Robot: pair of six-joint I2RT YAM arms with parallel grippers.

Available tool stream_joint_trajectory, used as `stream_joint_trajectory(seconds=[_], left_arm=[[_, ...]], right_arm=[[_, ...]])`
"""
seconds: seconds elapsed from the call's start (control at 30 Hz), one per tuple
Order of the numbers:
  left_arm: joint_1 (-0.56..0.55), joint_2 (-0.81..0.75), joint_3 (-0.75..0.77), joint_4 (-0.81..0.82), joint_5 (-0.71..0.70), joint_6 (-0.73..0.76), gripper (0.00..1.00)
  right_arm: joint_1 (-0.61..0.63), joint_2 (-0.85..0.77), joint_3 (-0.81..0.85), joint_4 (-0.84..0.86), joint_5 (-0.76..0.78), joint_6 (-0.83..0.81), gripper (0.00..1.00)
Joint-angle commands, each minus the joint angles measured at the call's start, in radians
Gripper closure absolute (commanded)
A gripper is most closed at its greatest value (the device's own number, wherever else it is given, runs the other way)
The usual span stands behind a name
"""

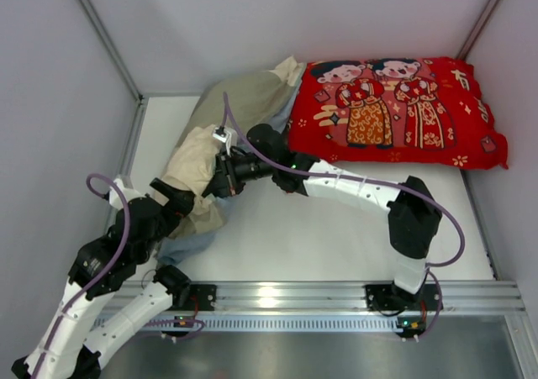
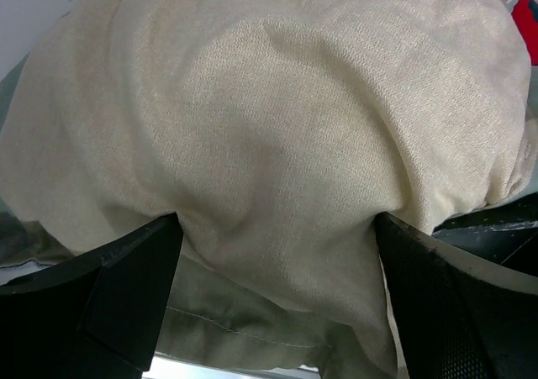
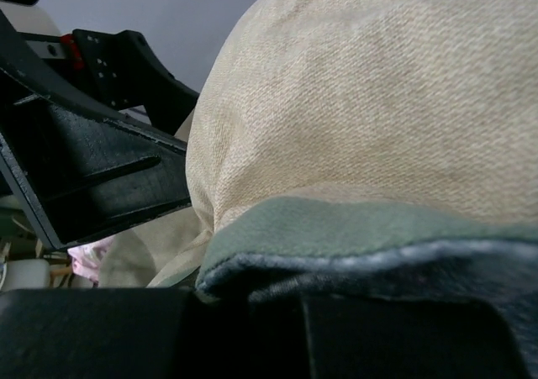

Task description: Remove the pillowcase from the pillow

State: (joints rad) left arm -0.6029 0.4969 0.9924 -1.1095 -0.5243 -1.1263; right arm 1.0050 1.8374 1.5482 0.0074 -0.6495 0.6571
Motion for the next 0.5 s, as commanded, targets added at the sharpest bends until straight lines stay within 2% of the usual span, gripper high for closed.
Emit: stream_joint_trajectory(seconds=[0.0, 0.07, 0.13, 0.17, 0.2, 0.23, 0.33, 0.37, 0.47], left_arm=[[-0.001, -0.018, -0.020, 0.108, -0.023, -0.012, 0.01], [-0.001, -0.018, -0.038, 0.138, -0.011, 0.003, 0.02], [-0.003, -0.002, -0.047, 0.165, -0.003, 0.010, 0.11], [-0.001, 0.003, -0.046, 0.168, -0.005, 0.022, 0.47], [-0.001, 0.008, -0.043, 0.166, -0.008, 0.026, 0.75], [-0.001, 0.005, -0.038, 0.162, -0.016, 0.025, 1.00], [-0.003, -0.046, -0.029, 0.117, -0.055, 0.010, 1.00], [-0.001, -0.058, -0.009, 0.090, -0.072, -0.007, 1.00], [-0.003, -0.086, 0.066, -0.034, -0.140, -0.023, 1.00]], right_arm=[[0.023, -0.098, -0.010, 0.209, -0.124, 0.062, 1.00], [0.030, -0.110, -0.026, 0.223, -0.140, 0.064, 1.00], [0.040, -0.122, -0.040, 0.218, -0.142, 0.053, 1.00], [0.044, -0.130, -0.045, 0.209, -0.141, 0.027, 0.98], [0.046, -0.135, -0.048, 0.194, -0.134, 0.006, 0.91], [0.049, -0.151, -0.048, 0.115, -0.118, -0.026, 0.54], [0.050, -0.196, -0.054, -0.115, 0.087, -0.171, 0.04], [0.046, -0.207, -0.060, -0.147, 0.188, -0.189, 0.01], [-0.012, -0.268, -0.129, -0.167, 0.269, -0.189, 0.01]])
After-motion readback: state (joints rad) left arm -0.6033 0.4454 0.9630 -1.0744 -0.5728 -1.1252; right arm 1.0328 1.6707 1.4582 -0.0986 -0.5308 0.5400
